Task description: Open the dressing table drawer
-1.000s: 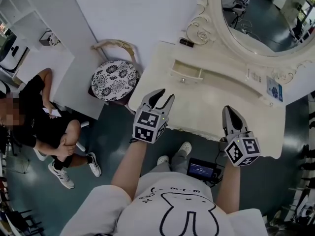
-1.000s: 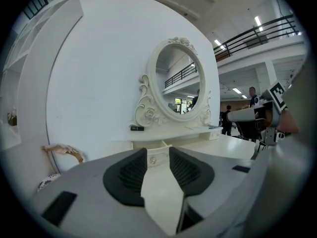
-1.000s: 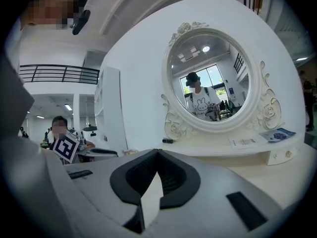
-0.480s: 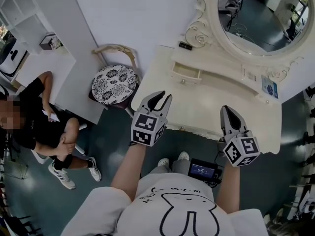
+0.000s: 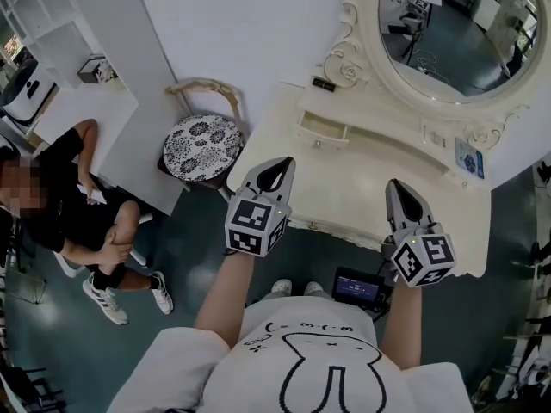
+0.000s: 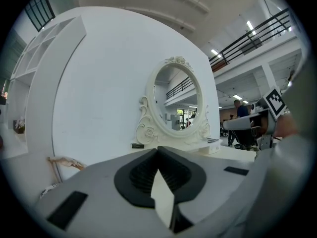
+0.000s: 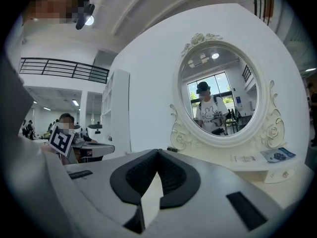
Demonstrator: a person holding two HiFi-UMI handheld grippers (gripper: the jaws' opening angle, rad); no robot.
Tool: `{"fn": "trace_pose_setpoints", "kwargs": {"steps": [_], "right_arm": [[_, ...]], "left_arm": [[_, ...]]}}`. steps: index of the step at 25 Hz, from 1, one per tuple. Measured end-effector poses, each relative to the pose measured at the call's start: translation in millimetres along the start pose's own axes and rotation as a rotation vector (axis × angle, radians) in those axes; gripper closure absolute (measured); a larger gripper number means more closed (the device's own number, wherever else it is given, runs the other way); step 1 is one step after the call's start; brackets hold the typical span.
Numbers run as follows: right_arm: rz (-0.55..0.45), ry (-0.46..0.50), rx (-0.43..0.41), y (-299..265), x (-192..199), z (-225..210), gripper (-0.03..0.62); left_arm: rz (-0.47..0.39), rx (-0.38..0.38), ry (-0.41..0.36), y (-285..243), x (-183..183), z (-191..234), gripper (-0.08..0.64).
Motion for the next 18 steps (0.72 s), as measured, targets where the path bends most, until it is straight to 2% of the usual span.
{"fn": "trace_pose_setpoints", "kwargs": {"steps": [11, 18], "right_arm": [[-0.008, 0.044, -0.036, 1.8, -12.7, -16.9, 0.578], [-0.016, 0.066, -0.043, 4.8, -15.7, -19.4, 0.578]], "left_arm": [[-0.050, -0.028, 0.004, -1.5, -20.7, -17.9, 0.552], [-0.086, -0.039, 0.039, 3.5, -29.7, -21.4, 0.552]]}}
Point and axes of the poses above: the fingertips, and each gripper's own axes: y backward along the fingers, z to its left, x out of its underside, the point moved 2 cm from there along y, backward along the fingers, and after that the axes turned 11 degrees about y, right-handed, at the moved point
